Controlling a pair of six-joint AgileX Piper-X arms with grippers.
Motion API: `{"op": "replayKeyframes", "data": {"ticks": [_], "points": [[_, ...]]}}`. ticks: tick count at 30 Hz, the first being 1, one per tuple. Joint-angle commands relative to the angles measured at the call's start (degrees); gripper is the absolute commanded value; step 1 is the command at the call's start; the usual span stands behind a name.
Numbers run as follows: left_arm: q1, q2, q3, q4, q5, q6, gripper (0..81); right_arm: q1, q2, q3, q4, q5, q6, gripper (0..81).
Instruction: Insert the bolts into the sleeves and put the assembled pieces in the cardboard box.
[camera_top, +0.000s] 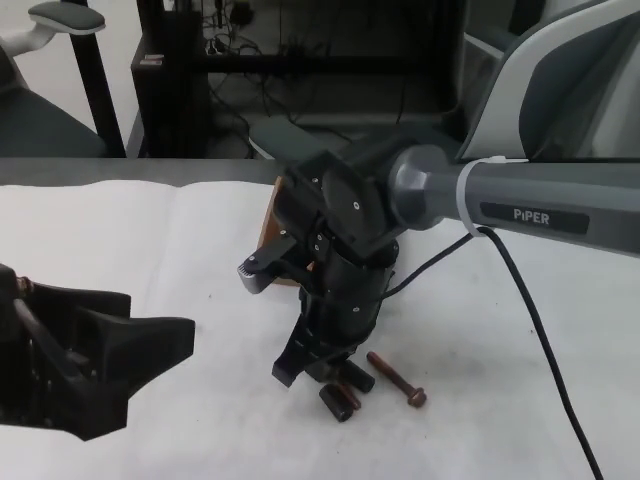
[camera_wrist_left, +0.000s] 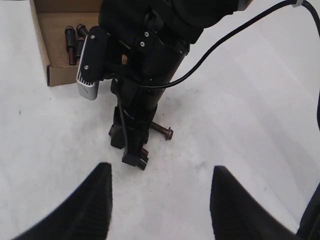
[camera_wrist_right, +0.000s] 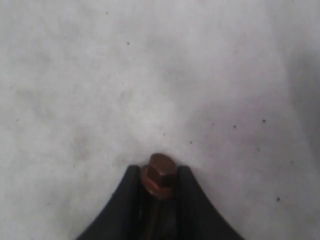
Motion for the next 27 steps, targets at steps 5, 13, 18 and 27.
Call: {"op": "replayKeyframes", "data": {"ticks": [5,13,18,27], "points": [[0.07,-0.01,-0.03,-0.70,-0.05,0.22,58.1,0.04,0.59,-4.78,0.11,-1.08,-0.65,0.3],[0.07,-0.01,-0.03,-0.69,-3.11,0.22,58.1,0.17,0.45,-13.19,6.44,-1.08,-0.47,0.3],[0.07,-0.01,-0.03,-0.69,-2.59,3.26,58.1,0.17,-1.84,-14.53,10.46,-1.08,1.46,0.6],[0.07,-0.01,-0.03,-0.69,-2.59,5.40,58.1,0.17,-9.60,-11.92,11.25,-1.21,3.80,0.6]]}}
